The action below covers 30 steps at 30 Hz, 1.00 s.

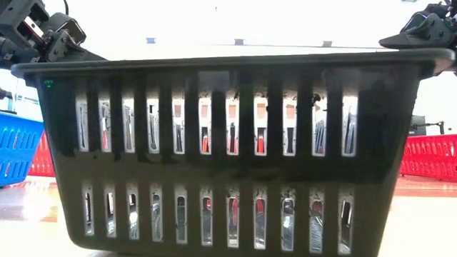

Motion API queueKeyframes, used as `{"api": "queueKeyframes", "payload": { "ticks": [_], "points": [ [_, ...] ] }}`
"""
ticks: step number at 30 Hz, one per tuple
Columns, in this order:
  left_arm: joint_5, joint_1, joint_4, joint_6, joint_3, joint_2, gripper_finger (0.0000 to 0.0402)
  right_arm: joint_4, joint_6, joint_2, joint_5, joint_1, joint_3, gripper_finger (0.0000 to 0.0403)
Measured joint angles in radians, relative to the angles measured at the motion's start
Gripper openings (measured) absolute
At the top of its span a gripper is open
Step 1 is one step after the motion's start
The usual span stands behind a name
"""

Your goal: Stack baskets on shelf by color

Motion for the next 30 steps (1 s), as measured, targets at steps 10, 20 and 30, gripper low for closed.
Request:
{"api": "queueKeyframes", "payload": {
  "ticks": [10, 20, 30],
  "points": [
    [0.000, 0.000, 0.000, 0.000, 0.000, 0.000, 0.0071, 0.000, 0.000, 0.000, 0.000, 0.000, 0.000, 0.0099],
    [0.000, 0.000, 0.000, 0.000, 0.000, 0.000, 0.0071, 0.000, 0.000, 0.000, 0.000, 0.000, 0.000, 0.0099],
    [0.000, 0.000, 0.000, -0.019, 0.000, 0.000, 0.0071, 0.000, 0.000, 0.000, 0.000, 0.000, 0.000, 0.0099]
  ]
}}
